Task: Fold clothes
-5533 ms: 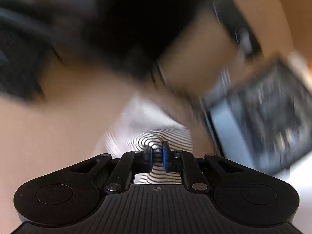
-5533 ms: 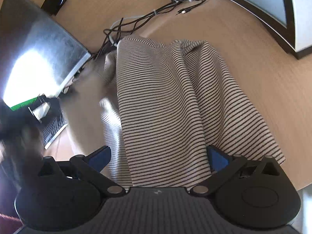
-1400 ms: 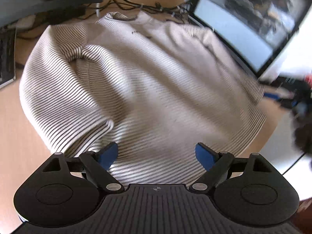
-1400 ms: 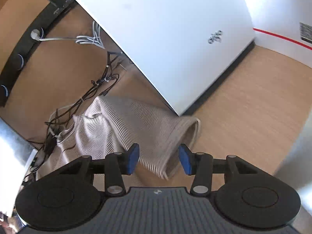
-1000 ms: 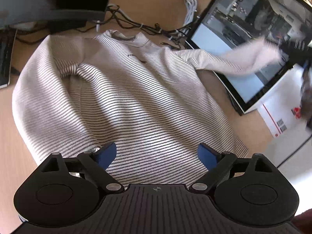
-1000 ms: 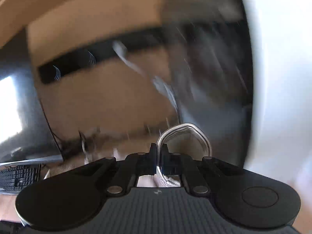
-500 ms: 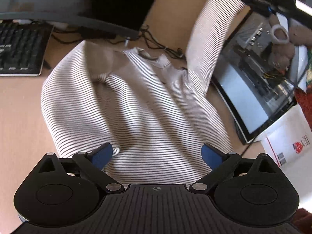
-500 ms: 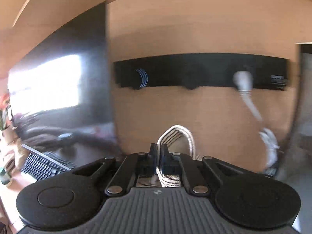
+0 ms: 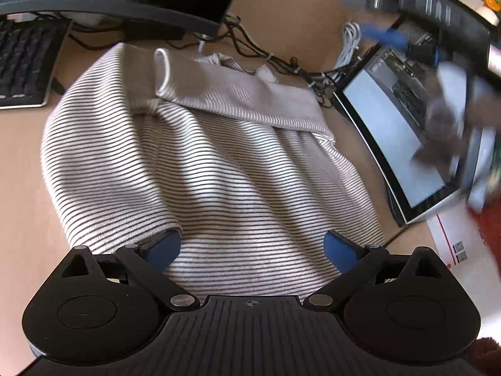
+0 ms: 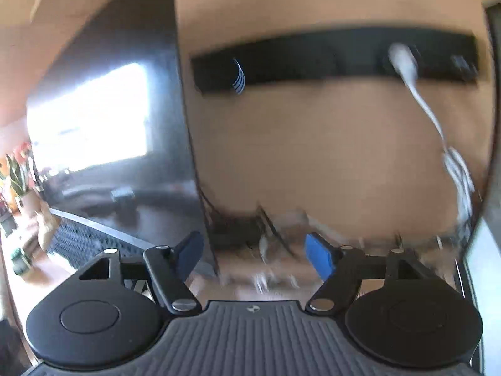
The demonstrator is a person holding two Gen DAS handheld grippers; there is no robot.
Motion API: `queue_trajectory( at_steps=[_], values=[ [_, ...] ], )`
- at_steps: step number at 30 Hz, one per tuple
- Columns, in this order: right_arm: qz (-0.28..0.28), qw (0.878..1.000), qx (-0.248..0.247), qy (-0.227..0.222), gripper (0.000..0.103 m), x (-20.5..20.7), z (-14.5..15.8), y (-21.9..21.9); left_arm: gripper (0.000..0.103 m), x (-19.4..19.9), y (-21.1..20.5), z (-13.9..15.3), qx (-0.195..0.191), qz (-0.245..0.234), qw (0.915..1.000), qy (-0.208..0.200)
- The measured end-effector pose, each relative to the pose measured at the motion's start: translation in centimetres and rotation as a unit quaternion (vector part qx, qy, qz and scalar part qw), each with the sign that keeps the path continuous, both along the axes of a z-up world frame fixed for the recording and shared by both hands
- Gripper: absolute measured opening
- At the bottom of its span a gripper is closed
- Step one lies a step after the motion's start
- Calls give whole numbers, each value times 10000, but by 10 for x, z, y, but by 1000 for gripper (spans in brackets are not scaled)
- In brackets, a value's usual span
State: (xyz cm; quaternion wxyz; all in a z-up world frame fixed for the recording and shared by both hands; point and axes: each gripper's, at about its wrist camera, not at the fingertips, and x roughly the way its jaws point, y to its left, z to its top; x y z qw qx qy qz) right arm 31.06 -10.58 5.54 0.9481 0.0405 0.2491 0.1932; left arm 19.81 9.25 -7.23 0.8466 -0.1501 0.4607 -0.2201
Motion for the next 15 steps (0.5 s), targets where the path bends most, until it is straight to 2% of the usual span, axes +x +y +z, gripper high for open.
queue_trajectory(
  at_steps=[5, 10, 12, 15],
  values=[
    [-453, 9982, -46, 402, 76, -43, -71, -16, 101, 13, -17, -9, 61, -249, 9996, 89],
    [-967, 9921, 211, 775, 78, -79, -123, -38, 101, 14, -27, -22, 205, -441, 9985, 249],
    [-1189, 9886, 385, 836, 78, -90, -136, -50, 101, 10, -30, -22, 297, -490, 9980, 253],
    [-1243, 9866, 628, 855, 82, -101, -140, -60, 102, 1, -32, -21, 289, -613, 9971, 352]
  ],
)
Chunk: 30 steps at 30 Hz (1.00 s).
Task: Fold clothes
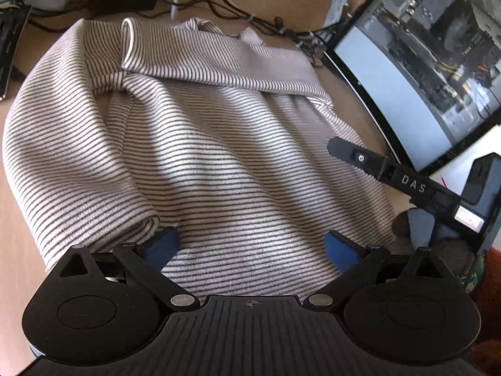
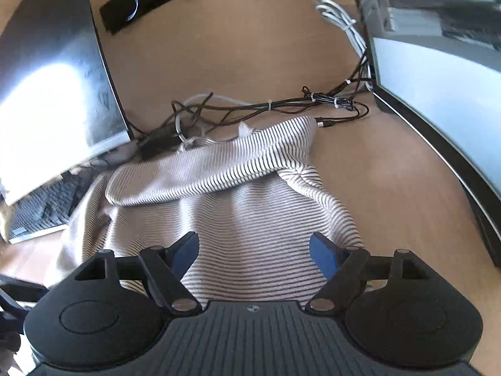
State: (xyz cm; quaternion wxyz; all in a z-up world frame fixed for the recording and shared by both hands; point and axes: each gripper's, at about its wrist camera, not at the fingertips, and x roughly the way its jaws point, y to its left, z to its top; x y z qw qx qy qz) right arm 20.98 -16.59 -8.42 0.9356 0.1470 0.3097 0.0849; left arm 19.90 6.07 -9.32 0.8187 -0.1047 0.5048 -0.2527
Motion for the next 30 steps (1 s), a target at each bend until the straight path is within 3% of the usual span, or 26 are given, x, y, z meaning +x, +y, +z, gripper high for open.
queue_trajectory(
  at_steps=[9, 12, 14, 17, 20, 27, 30],
  values=[
    [169, 9995, -201, 181, 85, -33, 3, -8, 102, -46, 3, 6, -45, -553, 9981, 264],
    [119, 9992, -281, 264, 86, -33, 10, -10, 102, -43, 12, 21, -4, -395, 9992, -72],
    [107, 9992, -313, 232, 88, -31, 20, -11, 102, -34, 23, 37, -127, -192, 9991, -359],
    [92, 9992, -375, 128, 103, -28, 35, -12, 99, -7, 36, 47, -133, 273, 9973, -665],
    [-79, 9992, -385, 26, 103, -21, 44, -11, 83, 29, 37, 41, 79, 665, 9948, -761],
    [269, 9973, -652, 211, 103, -1, 31, 6, 81, 85, 21, 21, 396, 983, 9909, -828],
    [445, 9963, -590, 427, 103, 6, 16, 10, 72, 100, 9, 15, 632, 895, 9904, -840]
  ],
)
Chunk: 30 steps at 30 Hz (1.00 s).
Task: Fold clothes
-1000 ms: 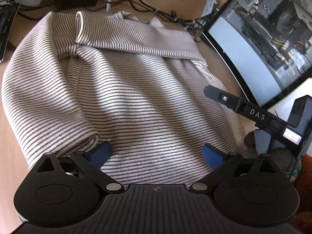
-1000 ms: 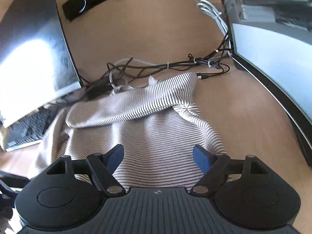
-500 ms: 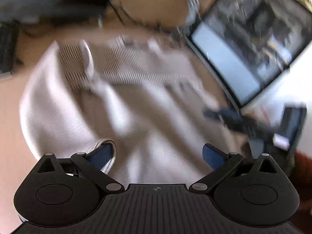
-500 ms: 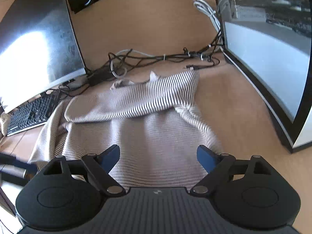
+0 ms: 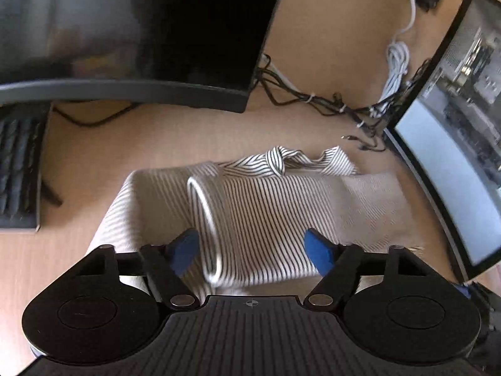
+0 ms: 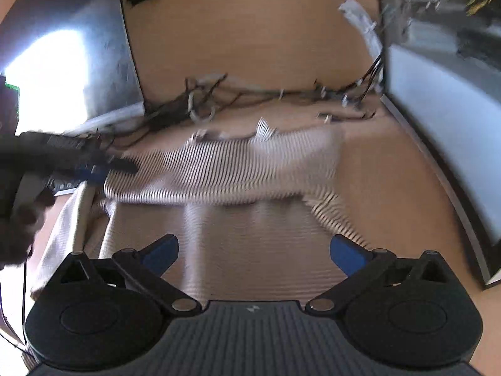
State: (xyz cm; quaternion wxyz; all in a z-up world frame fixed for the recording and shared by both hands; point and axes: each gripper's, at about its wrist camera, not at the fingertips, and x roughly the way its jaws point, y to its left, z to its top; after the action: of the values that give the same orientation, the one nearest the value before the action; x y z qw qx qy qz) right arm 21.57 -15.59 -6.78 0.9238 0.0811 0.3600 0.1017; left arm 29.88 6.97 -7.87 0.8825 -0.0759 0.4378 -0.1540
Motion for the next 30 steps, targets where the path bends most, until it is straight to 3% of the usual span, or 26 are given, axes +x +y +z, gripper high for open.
queue_trajectory(
  at_steps=[2, 3, 4, 7, 10, 13, 15, 17, 20, 24, 26, 27, 28, 30],
  values=[
    [8, 9999, 55, 138, 103, 3, -10, 1, 46, 10, -9, -7, 207, -31, 9998, 52],
    [15, 9999, 57, 132, 103, 2, -13, 1, 9, 12, -12, -8, 342, -64, 9994, 13],
    [26, 10000, 34, 85, 103, 1, -16, 1, 6, 11, -15, -1, 393, -157, 9990, -155],
    [139, 9998, -153, 6, 103, -2, -19, 6, 6, 2, -26, 32, 470, -528, 9931, -936],
    [163, 9997, -189, 7, 103, -2, -20, 7, 6, 0, -31, 62, 446, -751, 9858, -1435],
    [216, 9994, -280, 39, 103, 0, -21, 9, 6, 10, -32, 54, 470, -683, 9879, -1312],
    [254, 9986, -452, 100, 103, 2, -18, 12, 6, 14, -29, 33, 566, -559, 9918, -1003],
    [124, 9941, -1040, -265, 103, -2, -9, 19, 6, 13, -25, 15, 686, -422, 9936, -792],
    [422, 9595, -2612, -966, 101, 2, -2, 43, 6, 4, -17, 21, 502, -328, 9950, -798],
    [1103, 9231, -3554, -973, 73, 35, -15, 66, 6, 1, -24, 52, 377, -428, 9909, -1217],
    [1219, 9091, -3853, -1008, 49, 51, -23, 70, 6, 0, -30, 59, 360, -512, 9894, -1307],
    [1158, 9065, -3935, -995, 28, 59, -24, 68, 6, 0, -34, 62, 351, -554, 9887, -1351],
    [1033, 9064, -3980, -966, 22, 66, -23, 63, 6, 0, -37, 65, 343, -596, 9878, -1394],
    [684, 9071, -4028, -1013, 22, 72, -18, 50, 6, 5, -38, 51, 426, -552, 9898, -1242]
  ],
)
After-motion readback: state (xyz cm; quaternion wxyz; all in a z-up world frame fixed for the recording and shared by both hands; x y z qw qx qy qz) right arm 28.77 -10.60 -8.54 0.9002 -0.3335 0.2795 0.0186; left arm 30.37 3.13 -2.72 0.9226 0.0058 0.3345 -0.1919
